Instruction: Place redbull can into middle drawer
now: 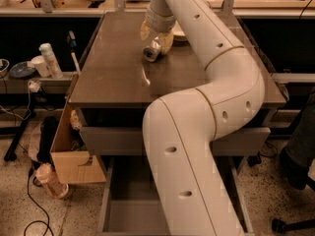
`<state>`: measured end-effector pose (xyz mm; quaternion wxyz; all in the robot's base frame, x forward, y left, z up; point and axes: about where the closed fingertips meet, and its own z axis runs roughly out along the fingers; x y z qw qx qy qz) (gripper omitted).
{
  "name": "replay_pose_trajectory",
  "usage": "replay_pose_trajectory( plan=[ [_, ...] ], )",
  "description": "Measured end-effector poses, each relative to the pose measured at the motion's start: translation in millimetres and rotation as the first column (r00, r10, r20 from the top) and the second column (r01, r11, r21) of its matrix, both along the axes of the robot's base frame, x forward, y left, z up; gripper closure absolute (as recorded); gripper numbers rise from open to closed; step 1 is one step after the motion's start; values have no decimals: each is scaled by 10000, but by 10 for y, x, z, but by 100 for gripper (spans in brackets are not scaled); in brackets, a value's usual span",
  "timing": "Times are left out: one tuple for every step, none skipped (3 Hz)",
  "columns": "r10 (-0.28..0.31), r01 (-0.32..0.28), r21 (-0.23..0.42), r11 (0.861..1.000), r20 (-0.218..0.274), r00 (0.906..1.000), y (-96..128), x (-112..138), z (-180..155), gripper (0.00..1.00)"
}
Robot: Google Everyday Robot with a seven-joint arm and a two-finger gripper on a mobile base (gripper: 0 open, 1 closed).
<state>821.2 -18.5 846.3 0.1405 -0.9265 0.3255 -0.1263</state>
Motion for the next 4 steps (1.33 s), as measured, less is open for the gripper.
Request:
replay_pose_trajectory(
  plan=[
    [0,0,0,10000,0,10000,0,0,0,65],
    [0,0,0,10000,0,10000,0,0,0,88],
    [0,0,1,10000,1,10000,0,1,-1,100],
    [-1,1,0,10000,3,10000,0,1,0,100]
  ],
)
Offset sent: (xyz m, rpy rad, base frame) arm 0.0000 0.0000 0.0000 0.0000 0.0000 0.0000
